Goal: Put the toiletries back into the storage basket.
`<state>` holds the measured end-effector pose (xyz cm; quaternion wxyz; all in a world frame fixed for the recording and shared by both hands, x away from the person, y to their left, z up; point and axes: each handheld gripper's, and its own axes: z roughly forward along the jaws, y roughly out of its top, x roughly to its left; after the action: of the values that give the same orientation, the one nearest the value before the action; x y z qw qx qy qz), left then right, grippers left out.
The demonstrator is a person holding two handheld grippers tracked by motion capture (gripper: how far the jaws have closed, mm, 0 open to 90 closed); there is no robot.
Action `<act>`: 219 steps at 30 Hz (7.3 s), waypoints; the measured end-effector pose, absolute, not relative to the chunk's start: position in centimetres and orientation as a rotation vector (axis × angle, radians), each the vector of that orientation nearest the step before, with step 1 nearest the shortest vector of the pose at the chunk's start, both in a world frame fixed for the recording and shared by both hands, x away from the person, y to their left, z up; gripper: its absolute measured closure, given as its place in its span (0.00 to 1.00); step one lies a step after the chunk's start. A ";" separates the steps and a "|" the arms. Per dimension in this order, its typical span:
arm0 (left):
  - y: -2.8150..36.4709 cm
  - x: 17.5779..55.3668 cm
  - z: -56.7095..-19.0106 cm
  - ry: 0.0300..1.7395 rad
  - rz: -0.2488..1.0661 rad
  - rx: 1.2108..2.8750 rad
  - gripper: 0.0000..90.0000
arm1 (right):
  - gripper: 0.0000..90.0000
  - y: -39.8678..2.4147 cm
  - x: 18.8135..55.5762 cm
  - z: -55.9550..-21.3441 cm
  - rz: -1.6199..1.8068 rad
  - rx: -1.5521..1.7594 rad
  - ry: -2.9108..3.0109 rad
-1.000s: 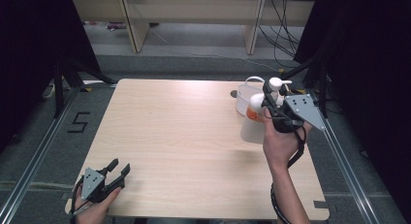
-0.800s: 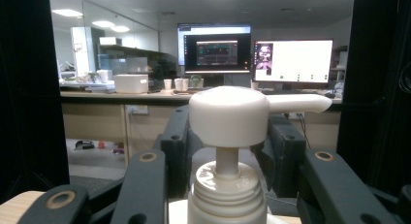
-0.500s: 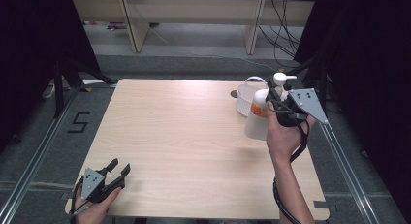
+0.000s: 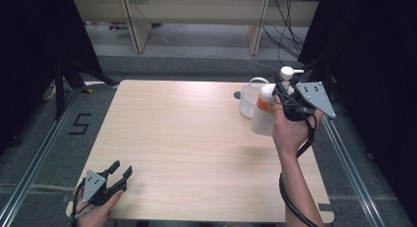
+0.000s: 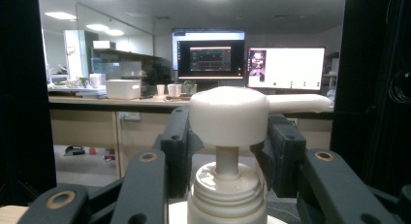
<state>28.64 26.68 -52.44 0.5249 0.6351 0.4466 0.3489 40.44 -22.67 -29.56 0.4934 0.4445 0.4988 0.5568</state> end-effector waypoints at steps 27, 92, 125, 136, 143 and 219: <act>26.6 28.6 -52.4 1.067 0.843 1.530 0.53 | 0.67 -23.4 43.1 -28.7 1.342 1.107 1.192; 26.6 28.7 -52.4 1.064 0.857 1.532 0.53 | 0.67 -24.0 47.5 -27.8 1.323 1.106 1.187; 26.5 28.8 -52.5 1.053 0.859 1.523 0.53 | 0.67 -24.0 50.2 -26.9 1.298 1.130 1.195; 26.5 28.8 -52.5 1.062 0.860 1.528 0.53 | 0.67 -24.1 51.2 -27.1 1.291 1.136 1.196; 26.5 28.8 -52.5 1.056 0.862 1.519 0.53 | 0.67 -24.4 51.9 -27.1 1.293 1.138 1.194; 26.5 28.7 -52.4 1.054 0.861 1.539 0.53 | 0.67 -23.5 56.3 -28.4 1.244 1.186 1.258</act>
<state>28.71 26.48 -52.44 0.5175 0.6410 0.4390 0.3585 56.34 -23.55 -28.38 0.4848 0.4870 0.5167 0.5108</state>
